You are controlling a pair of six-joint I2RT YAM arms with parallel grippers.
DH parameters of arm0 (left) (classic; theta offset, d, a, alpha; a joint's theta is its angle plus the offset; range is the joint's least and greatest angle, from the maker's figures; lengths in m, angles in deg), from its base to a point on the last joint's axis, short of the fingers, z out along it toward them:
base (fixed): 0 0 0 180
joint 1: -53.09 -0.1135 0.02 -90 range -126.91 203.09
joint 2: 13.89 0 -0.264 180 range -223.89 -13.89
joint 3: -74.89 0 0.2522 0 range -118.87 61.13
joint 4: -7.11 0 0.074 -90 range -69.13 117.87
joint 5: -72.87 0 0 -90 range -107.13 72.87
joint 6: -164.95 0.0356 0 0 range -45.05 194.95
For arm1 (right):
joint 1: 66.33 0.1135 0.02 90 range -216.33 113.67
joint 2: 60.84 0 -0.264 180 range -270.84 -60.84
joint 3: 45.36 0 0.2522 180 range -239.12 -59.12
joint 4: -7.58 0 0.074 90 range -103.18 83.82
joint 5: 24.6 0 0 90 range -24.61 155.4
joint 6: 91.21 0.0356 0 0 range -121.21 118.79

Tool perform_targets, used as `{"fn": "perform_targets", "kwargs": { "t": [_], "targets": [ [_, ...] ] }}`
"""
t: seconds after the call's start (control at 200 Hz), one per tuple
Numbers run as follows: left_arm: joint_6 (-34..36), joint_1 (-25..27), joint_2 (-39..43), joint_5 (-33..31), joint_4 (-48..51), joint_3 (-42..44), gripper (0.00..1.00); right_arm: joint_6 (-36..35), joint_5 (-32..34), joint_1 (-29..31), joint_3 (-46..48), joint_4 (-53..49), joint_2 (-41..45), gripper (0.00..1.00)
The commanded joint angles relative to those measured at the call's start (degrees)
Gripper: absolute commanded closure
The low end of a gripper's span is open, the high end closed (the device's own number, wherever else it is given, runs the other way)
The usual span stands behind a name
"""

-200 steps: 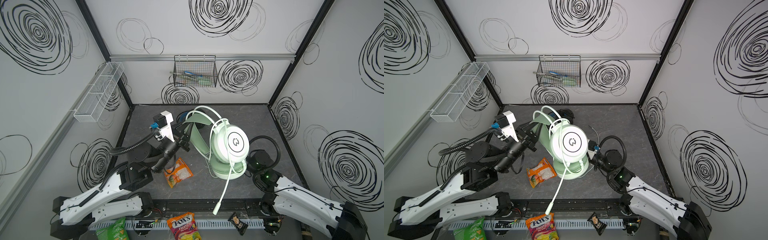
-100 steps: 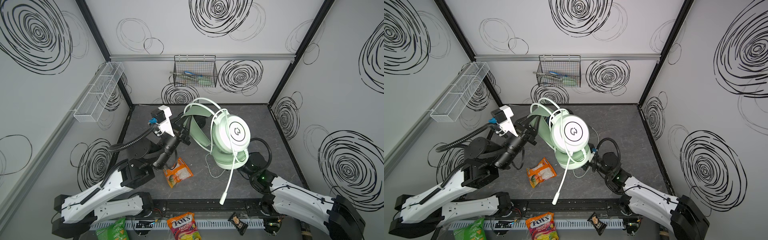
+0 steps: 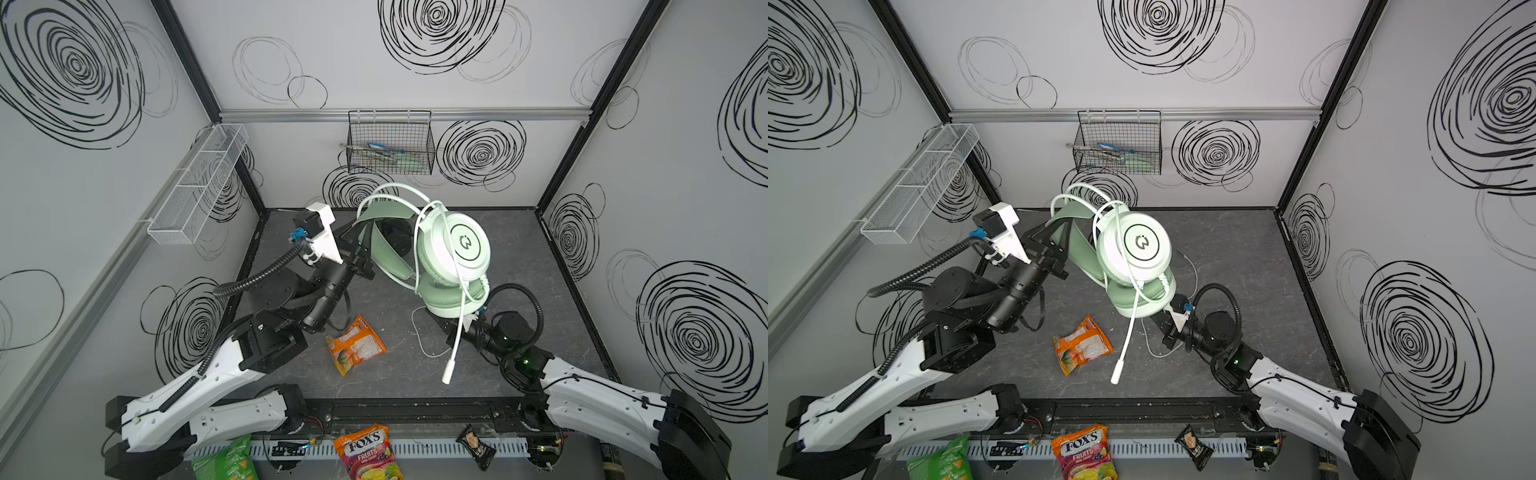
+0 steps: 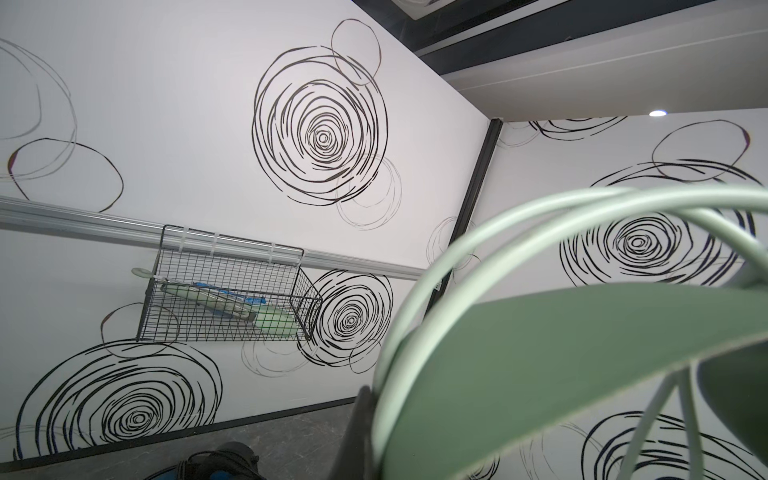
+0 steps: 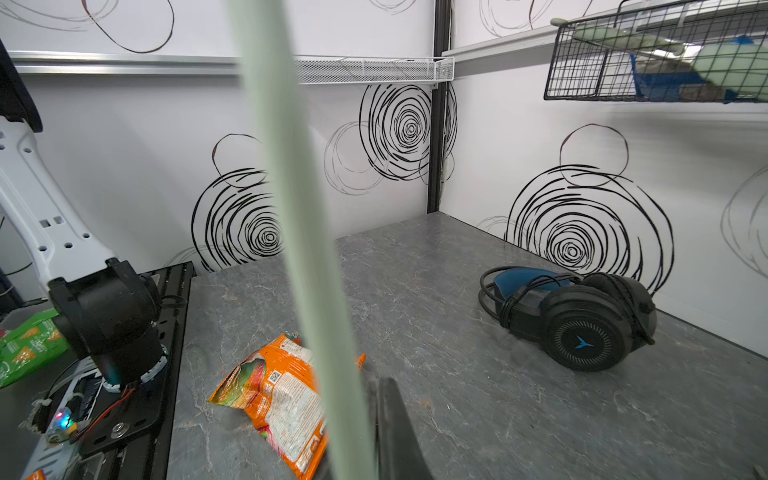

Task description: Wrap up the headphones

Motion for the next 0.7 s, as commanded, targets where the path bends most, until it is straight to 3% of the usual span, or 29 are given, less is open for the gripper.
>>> {"fn": "perform_targets", "kwargs": {
  "t": [0.0,0.095,0.275,0.505,0.695],
  "targets": [
    [-1.8,-1.0,0.8,-3.8,-8.3,-3.3,1.0,1.3,2.0,1.5,1.2,1.6,0.1,0.94],
    [-2.1,-2.2,0.5,-8.4,-8.7,-2.6,1.0,1.8,7.4,4.2,1.4,0.7,0.2,1.0],
    [-3.3,-5.8,-0.4,-13.8,-11.5,-0.4,1.0,3.8,17.6,8.8,2.9,-0.1,0.6,1.0],
    [-9.9,-11.8,-2.7,-13.0,-10.0,0.9,1.0,6.5,27.4,13.4,4.1,-2.1,-0.3,1.0],
    [-16.7,-14.4,-4.4,-12.4,-8.4,1.6,1.0,8.9,31.7,15.5,3.4,-1.1,-5.5,1.0]
  ]
}}
